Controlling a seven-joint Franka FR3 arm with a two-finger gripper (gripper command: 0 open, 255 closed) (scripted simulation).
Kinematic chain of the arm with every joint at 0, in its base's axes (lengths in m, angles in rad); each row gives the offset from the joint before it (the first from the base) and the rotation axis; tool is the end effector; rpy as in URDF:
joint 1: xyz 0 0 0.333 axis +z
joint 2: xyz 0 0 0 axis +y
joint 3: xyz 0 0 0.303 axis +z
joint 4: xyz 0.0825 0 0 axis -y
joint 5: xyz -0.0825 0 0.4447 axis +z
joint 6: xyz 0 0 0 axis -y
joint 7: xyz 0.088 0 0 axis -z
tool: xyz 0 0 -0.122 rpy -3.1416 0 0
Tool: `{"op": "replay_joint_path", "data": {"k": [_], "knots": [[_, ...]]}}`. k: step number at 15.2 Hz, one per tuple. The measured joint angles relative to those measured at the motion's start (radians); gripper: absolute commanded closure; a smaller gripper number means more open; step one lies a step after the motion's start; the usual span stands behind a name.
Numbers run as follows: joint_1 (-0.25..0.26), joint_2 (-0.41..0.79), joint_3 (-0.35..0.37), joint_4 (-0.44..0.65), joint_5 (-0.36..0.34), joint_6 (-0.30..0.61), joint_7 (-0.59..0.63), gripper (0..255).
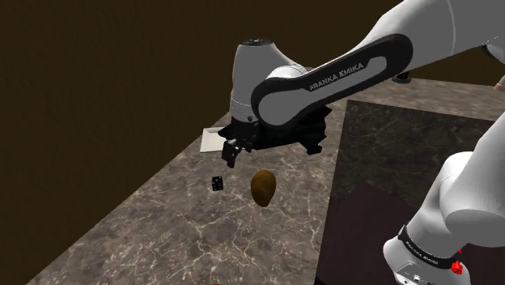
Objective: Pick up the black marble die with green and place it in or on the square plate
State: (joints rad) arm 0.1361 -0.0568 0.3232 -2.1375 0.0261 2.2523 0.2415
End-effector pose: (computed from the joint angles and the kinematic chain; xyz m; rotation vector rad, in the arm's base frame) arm 0.5382 0.2681 0.3882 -3.0549 -0.3129 -0.2421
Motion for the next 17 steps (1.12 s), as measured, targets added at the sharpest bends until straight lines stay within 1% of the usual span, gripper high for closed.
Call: {"op": "replay_joint_path", "data": {"k": [5,8,14,17], "knots": [[0.039,0.179,0.033,0.131,-0.098,0.043,0.084,0],[0.061,0.263,0.035,0.184,-0.146,0.069,0.116,0],[0.072,0.328,0.025,0.183,-0.182,0.131,0.138,0],[0.075,0.340,0.023,0.183,-0.188,0.141,0.142,0]]}}
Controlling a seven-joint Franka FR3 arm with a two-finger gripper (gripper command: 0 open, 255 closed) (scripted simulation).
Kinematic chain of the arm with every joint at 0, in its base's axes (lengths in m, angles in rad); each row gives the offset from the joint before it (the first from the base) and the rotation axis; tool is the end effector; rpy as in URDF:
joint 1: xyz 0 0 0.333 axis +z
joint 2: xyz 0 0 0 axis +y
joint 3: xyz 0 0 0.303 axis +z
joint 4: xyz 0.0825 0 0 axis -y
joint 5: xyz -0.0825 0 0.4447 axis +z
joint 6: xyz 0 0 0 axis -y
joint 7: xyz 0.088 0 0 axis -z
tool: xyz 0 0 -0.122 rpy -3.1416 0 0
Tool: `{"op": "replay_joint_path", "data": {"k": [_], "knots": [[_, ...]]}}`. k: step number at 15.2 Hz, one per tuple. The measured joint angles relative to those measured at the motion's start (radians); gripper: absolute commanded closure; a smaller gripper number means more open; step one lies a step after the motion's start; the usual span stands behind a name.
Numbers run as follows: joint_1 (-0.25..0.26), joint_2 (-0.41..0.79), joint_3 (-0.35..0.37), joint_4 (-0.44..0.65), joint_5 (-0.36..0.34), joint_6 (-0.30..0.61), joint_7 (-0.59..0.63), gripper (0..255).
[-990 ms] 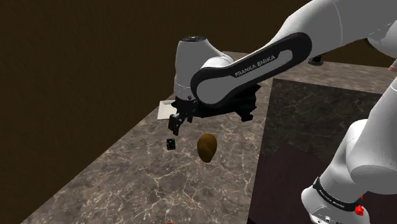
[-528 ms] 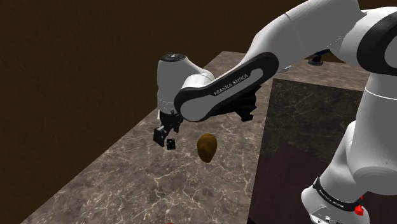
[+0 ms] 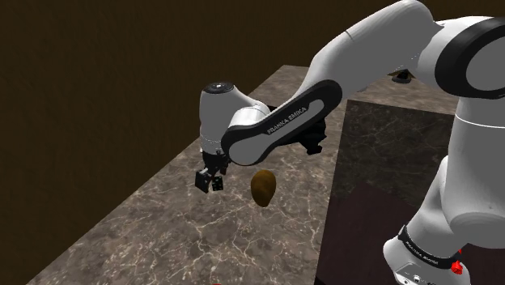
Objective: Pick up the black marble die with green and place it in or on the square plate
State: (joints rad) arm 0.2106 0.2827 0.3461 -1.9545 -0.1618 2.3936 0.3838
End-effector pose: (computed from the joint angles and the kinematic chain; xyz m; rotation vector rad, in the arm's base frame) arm 0.5739 0.3478 0.2949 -3.0482 -0.4000 -0.2613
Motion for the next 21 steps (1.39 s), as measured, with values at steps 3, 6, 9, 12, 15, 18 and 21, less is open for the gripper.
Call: {"op": "replay_joint_path", "data": {"k": [3,6,9,12,15,18,21], "knots": [[0.000,0.001,0.000,0.000,-0.001,0.001,0.001,0],[0.000,0.001,0.000,0.000,-0.001,0.002,0.001,255],[0.000,0.001,0.000,0.000,-0.001,0.002,0.001,255],[0.000,0.001,0.000,0.000,-0.001,0.002,0.001,255],[0.000,0.001,0.000,0.000,-0.001,0.002,0.001,255],[-0.002,-0.014,0.004,0.011,0.009,-0.024,-0.006,255],[-0.004,-0.033,0.008,0.026,0.020,-0.055,-0.012,255]]}}
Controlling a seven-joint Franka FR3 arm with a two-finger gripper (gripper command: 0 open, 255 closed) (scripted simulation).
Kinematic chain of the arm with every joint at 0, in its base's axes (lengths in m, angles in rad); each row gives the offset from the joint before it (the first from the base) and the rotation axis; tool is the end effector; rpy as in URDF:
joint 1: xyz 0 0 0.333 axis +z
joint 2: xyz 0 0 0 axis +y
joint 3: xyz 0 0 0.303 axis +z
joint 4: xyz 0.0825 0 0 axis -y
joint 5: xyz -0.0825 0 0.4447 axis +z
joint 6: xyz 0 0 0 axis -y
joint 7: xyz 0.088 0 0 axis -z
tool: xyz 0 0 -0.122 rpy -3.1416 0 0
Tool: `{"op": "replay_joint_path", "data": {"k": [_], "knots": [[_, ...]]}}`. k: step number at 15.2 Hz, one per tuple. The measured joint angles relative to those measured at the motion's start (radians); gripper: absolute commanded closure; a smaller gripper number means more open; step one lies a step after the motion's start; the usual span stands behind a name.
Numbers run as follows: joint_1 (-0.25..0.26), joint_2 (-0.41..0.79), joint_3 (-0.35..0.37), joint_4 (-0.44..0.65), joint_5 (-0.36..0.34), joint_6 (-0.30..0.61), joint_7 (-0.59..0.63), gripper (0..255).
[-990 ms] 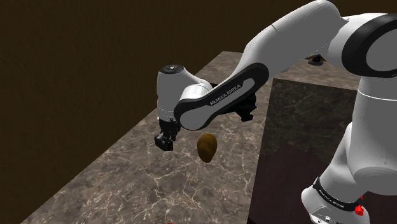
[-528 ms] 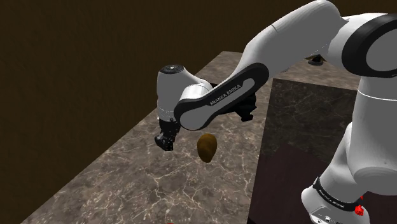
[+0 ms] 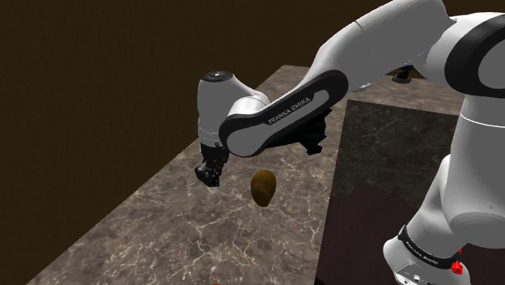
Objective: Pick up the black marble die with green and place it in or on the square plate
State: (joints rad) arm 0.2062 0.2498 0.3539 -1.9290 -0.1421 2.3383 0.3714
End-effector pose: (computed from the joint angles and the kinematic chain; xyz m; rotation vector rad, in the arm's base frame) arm 0.5758 0.3495 0.3234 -3.0479 -0.3996 -0.2624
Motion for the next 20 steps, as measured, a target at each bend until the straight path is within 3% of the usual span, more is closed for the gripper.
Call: {"op": "replay_joint_path", "data": {"k": [12,20], "knots": [[-0.009,-0.065,0.011,0.078,0.039,-0.138,-0.029,255],[-0.085,0.036,-0.040,0.231,0.045,-0.190,-0.170,255]]}}
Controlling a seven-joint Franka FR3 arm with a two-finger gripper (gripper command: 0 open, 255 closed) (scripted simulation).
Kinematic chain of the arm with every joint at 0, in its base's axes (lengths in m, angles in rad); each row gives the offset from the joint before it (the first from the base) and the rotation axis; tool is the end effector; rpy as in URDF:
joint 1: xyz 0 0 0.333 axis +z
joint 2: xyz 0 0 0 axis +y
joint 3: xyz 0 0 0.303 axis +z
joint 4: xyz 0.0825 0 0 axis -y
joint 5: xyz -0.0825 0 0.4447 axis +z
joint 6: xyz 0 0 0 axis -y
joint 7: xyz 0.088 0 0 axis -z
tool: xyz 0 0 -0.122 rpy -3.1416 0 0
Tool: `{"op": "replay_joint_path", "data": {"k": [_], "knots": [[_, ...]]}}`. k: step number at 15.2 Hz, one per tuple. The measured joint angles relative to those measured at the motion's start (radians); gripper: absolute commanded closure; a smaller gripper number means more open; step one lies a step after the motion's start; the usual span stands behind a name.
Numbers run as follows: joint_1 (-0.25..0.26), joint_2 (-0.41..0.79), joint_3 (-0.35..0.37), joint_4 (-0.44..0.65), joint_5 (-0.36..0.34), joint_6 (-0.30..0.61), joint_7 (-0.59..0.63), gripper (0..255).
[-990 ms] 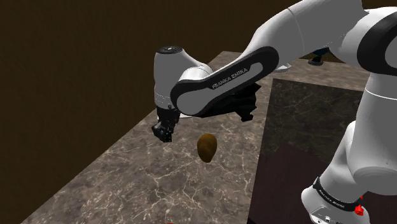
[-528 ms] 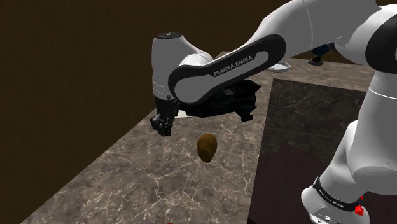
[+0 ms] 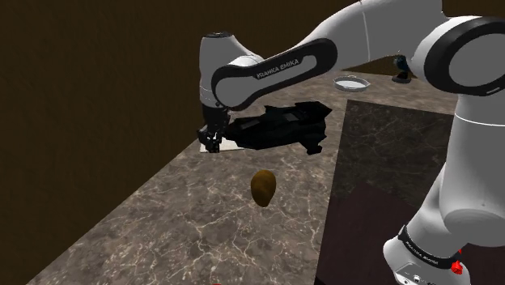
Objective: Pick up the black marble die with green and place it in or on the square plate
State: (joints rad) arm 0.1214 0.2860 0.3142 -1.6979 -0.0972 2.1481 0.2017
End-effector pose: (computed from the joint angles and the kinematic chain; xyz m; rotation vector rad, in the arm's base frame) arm 0.6528 0.2821 0.4005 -3.0484 -0.3984 -0.2622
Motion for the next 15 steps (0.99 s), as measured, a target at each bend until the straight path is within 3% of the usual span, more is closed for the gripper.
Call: {"op": "replay_joint_path", "data": {"k": [5,12,15], "knots": [[-0.053,0.077,-0.029,0.117,0.007,-0.041,-0.095,255],[-0.102,0.274,-0.066,0.421,-0.002,-0.151,-0.209,255],[-0.115,0.313,-0.072,0.473,-0.002,-0.166,-0.235,255]]}}
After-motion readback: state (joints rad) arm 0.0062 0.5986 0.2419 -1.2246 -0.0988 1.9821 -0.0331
